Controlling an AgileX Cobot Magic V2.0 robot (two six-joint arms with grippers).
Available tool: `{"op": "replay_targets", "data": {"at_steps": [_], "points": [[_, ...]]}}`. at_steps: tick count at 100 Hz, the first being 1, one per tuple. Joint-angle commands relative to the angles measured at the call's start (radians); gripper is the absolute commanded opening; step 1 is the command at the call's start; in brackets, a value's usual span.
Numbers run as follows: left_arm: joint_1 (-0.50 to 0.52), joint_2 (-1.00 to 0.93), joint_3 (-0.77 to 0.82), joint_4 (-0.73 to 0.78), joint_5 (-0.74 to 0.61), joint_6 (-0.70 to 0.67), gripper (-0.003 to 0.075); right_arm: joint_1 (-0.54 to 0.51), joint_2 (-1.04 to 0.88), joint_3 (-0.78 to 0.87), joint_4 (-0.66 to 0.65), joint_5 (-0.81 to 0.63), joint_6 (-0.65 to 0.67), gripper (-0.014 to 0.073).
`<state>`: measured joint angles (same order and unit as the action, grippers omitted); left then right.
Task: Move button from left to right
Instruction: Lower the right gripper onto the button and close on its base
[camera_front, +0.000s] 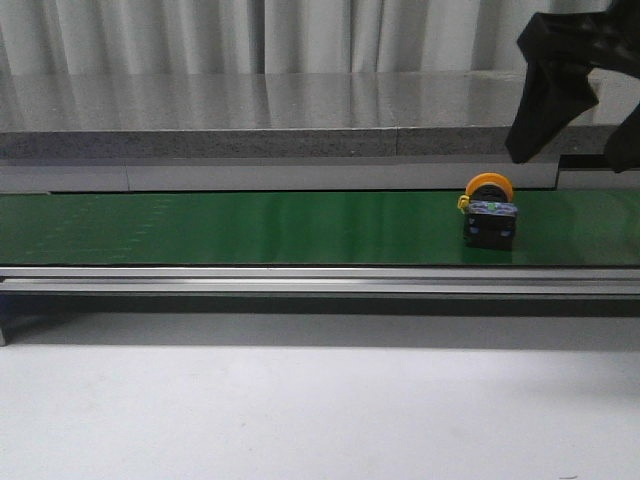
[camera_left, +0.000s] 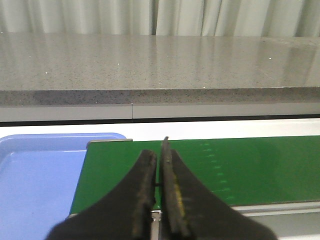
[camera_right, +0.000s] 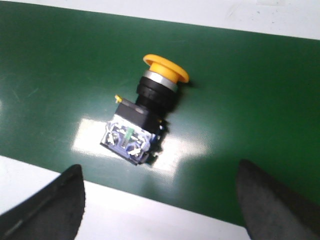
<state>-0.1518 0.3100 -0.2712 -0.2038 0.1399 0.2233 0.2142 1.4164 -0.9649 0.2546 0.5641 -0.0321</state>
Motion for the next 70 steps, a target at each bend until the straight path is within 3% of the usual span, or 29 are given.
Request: {"op": "replay_targets", "data": {"at_steps": [1, 50, 61, 70], "points": [[-0.006, 0.007, -0.028, -0.011, -0.080, -0.001, 0.0005, 0.002, 0.002, -0.042, 0.012, -0.075, -0.002, 0.0581], [-0.006, 0.007, -0.028, -0.011, -0.080, -0.001, 0.0005, 0.002, 0.141, -0.042, -0.009, -0.192, -0.029, 0.0576], [-0.006, 0.007, -0.028, -0.011, -0.080, -0.001, 0.0005, 0.001, 0.165, -0.042, -0.039, -0.188, -0.029, 0.0486], [-0.006, 0.007, -0.028, -0.011, -0.080, -0.001, 0.0005, 0.001, 0.168, -0.043, -0.039, -0.183, -0.029, 0.0317]]}}
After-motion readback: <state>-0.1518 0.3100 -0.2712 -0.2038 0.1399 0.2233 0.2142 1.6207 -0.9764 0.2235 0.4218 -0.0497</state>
